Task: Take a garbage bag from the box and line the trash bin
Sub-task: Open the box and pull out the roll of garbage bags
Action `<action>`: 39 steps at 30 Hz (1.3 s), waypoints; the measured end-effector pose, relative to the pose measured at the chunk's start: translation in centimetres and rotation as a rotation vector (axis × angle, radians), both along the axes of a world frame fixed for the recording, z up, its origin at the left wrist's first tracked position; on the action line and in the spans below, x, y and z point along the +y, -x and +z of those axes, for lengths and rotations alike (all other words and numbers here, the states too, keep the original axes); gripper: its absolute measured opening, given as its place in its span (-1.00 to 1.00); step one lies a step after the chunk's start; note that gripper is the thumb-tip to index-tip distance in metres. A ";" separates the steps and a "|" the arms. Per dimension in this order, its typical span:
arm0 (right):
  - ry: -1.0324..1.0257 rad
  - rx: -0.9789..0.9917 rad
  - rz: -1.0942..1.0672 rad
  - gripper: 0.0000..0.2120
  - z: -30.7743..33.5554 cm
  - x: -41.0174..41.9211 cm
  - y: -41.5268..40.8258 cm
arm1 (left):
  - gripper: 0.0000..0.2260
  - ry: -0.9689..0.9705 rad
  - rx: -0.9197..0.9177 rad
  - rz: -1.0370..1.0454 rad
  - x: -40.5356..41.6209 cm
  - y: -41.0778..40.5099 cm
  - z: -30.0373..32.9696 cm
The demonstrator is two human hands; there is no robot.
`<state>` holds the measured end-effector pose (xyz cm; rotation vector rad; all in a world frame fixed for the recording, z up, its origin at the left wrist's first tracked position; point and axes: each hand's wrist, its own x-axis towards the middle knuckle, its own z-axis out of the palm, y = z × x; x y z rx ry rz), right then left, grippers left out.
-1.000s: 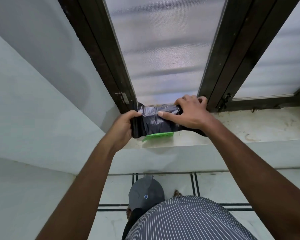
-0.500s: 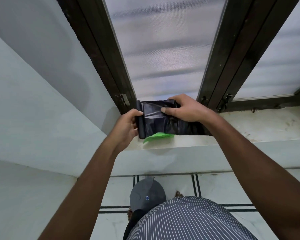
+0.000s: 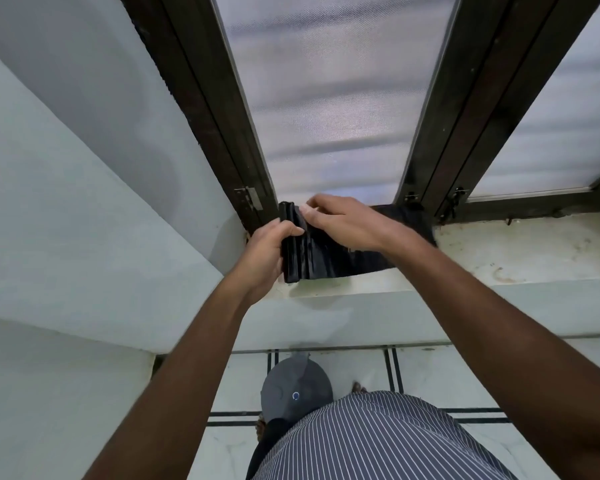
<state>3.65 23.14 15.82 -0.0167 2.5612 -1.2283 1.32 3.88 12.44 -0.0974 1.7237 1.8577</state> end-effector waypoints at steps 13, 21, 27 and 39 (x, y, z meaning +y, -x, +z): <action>-0.241 0.047 -0.089 -0.40 -2.3 2.3 -0.2 | -0.74 -0.019 -0.092 0.091 -3.0 0.4 0.6; -0.034 -0.005 0.042 -0.41 -0.4 0.8 0.9 | -0.69 -0.029 -0.043 -0.031 -1.4 -0.3 0.7; 0.103 -0.031 0.037 -0.75 -1.6 0.7 0.7 | -0.59 -0.090 -0.106 0.027 -1.2 -0.2 0.8; -0.210 -0.028 -0.013 -0.45 -1.2 3.3 0.6 | -0.68 0.009 -0.022 0.012 -2.9 0.0 0.6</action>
